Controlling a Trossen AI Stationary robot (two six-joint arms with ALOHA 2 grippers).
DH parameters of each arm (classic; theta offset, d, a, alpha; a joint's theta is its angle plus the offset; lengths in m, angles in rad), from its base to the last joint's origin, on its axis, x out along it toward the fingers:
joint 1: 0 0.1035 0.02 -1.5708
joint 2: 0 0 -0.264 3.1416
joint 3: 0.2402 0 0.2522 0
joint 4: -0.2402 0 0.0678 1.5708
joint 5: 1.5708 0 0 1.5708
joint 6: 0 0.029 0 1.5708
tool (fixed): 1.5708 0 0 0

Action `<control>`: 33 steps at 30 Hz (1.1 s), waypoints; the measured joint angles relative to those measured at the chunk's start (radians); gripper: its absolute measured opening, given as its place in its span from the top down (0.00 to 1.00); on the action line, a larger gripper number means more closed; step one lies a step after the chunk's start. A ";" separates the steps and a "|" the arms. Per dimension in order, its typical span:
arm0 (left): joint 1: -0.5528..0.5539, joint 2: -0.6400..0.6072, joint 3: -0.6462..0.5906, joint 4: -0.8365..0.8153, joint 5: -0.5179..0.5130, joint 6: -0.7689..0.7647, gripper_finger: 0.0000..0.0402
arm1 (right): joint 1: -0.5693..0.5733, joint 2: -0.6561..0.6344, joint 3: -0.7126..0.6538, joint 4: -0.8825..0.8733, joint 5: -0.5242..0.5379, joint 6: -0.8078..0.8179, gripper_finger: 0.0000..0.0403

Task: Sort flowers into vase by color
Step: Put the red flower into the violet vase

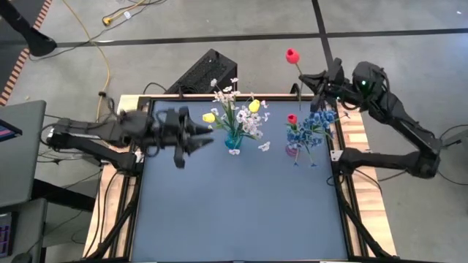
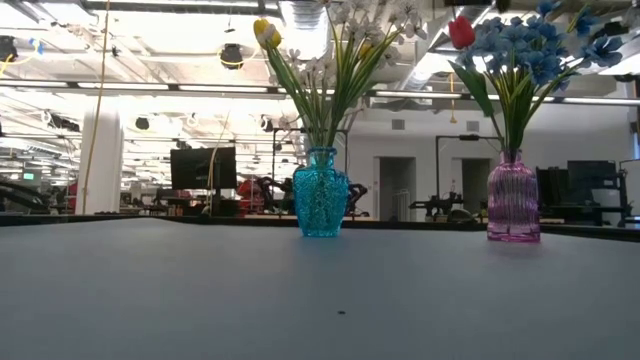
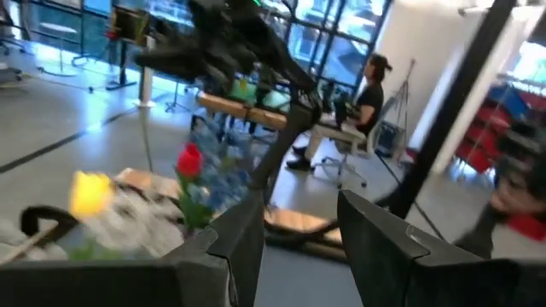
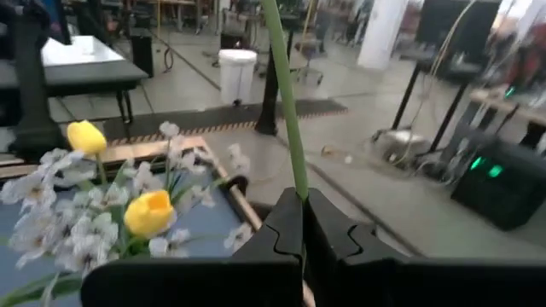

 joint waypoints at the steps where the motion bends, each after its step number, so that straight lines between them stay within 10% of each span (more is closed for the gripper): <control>1: -0.033 0.000 -0.028 0.022 -0.030 0.005 0.65 | -0.035 -0.004 -0.003 -0.015 -0.039 0.010 0.94; 15: -0.216 0.032 -0.452 0.447 -0.212 -0.184 0.65 | -0.289 -0.233 -0.332 0.131 -0.207 0.153 0.94; 33: -0.262 0.032 -0.680 0.363 -0.236 -0.453 0.65 | -0.287 -0.190 -0.363 0.100 -0.396 0.299 0.94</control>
